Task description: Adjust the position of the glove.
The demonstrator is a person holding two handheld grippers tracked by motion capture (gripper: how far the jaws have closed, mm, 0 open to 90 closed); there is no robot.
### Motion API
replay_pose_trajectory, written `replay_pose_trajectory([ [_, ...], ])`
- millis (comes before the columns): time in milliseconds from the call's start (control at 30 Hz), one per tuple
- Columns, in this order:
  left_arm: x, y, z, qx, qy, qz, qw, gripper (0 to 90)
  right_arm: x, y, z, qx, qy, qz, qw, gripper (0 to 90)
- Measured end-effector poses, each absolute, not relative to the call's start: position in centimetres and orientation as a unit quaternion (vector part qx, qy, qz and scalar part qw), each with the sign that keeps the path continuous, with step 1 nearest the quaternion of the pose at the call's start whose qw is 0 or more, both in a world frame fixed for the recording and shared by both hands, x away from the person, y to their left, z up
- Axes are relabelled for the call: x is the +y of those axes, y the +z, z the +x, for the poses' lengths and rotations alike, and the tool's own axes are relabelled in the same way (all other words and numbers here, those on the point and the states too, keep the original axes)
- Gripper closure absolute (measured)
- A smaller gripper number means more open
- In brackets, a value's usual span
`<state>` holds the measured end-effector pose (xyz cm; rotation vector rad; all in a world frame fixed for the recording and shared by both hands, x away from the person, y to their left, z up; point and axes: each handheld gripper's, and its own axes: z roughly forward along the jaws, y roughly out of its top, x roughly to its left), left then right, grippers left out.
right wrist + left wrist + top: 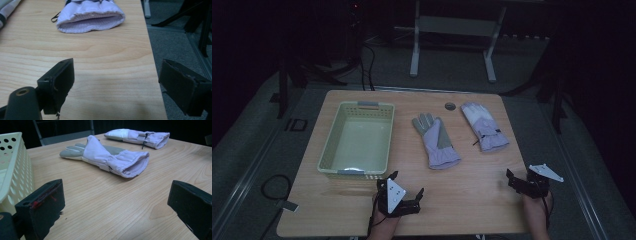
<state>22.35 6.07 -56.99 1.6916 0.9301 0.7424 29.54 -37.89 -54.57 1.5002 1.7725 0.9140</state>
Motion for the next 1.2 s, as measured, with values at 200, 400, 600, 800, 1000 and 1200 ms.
replay_pose_trajectory([
  [200,6.1,-57.0,22.4,0.385,0.305,0.703,0.514,1.1,-37.4,-52.0,30.4,0.681,0.351,0.559,0.318,12.4],
  [400,6.1,-57.0,22.4,0.381,0.301,0.705,0.517,1.1,-36.1,-48.5,31.8,0.694,0.355,0.54,0.317,12.0],
  [600,6.2,-57.0,22.4,0.382,0.3,0.704,0.518,1.1,-34.8,-45.3,33.2,0.696,0.375,0.535,0.299,14.3],
  [800,6.1,-57.0,22.4,0.381,0.301,0.705,0.518,1.1,-32.6,-42.9,34.4,0.713,0.386,0.511,0.284,13.2],
  [1000,6.1,-57.0,22.3,0.38,0.302,0.705,0.517,1.1,-29.8,-42.0,35.3,0.741,0.392,0.478,0.262,12.7],
  [1200,6.1,-57.0,22.3,0.378,0.302,0.706,0.517,1.1,-26.8,-41.7,36.3,0.764,0.395,0.452,0.237,11.2],
])
